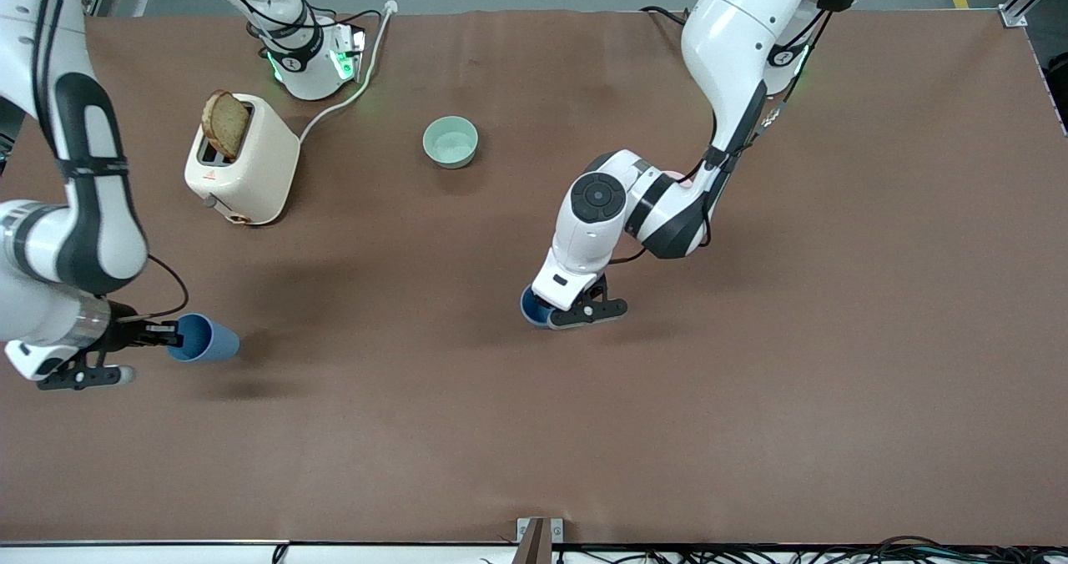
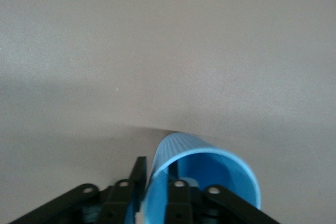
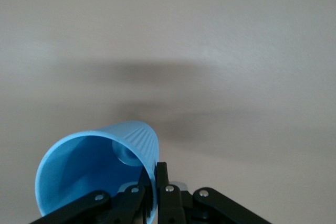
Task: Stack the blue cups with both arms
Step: 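Release the cup with the left gripper while the right gripper carries its cup, then lower the right cup into the center cup while the left gripper withdraws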
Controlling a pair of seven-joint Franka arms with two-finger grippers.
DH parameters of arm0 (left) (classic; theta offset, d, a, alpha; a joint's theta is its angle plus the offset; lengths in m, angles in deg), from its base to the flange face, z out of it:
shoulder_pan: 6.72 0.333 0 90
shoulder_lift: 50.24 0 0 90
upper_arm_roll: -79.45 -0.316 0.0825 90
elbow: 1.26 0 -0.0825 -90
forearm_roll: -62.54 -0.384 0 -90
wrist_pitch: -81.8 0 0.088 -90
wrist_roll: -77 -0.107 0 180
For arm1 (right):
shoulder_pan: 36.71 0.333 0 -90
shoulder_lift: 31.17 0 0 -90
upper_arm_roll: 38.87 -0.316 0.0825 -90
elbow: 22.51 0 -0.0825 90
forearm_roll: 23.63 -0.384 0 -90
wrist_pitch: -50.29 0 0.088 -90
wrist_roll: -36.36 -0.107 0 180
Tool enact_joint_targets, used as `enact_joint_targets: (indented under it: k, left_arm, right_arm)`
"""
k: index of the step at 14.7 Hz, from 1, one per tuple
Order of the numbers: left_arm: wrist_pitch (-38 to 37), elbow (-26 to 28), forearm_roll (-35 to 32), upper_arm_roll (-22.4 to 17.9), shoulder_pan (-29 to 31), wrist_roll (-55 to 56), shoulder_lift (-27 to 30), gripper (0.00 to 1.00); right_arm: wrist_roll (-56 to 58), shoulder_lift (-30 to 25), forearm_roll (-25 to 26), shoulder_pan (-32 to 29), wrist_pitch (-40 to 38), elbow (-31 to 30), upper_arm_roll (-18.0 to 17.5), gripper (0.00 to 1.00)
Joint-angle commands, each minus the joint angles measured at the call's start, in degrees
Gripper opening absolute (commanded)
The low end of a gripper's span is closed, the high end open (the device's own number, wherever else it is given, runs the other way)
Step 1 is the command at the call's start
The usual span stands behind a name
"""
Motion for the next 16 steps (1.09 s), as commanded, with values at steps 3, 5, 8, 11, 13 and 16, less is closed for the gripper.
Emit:
enact_joint_targets:
  k: [3, 5, 8, 11, 13, 16]
  left_arm:
    - [-4.76, -1.39, -0.30, -0.98, 1.69, 0.23, 5.89, 1.00]
    - [-12.22, -1.39, -0.39, -1.42, 3.45, -1.00, 12.30, 1.00]
    - [-21.11, -1.39, -0.39, -1.69, 9.94, -9.15, 20.39, 1.00]
    - [-29.12, -1.39, -0.30, -1.60, 17.49, -21.88, 27.08, 1.00]
    - [-33.07, -1.39, -0.30, -1.51, 21.98, -30.32, 30.68, 1.00]
    - [-40.45, -1.21, -0.21, -1.42, 25.94, -37.99, 35.43, 1.00]
  right_arm:
    - [-13.70, -7.09, -3.61, 3.68, -6.02, 1.65, -2.30, 0.00]
    - [-23.18, -10.25, -3.09, 4.13, -8.84, 1.38, -7.73, 0.01]
    - [-44.09, -12.20, 0.84, 7.28, -8.50, 1.55, -17.92, 0.01]
    - [-67.27, -11.41, 11.39, 10.53, -4.57, 1.56, -30.22, 0.01]
    - [-78.64, -7.91, 12.12, 15.00, 2.27, 1.56, -33.59, 0.01]
    - [-83.52, -2.99, 12.29, 21.43, 12.12, 2.17, -33.60, 0.01]
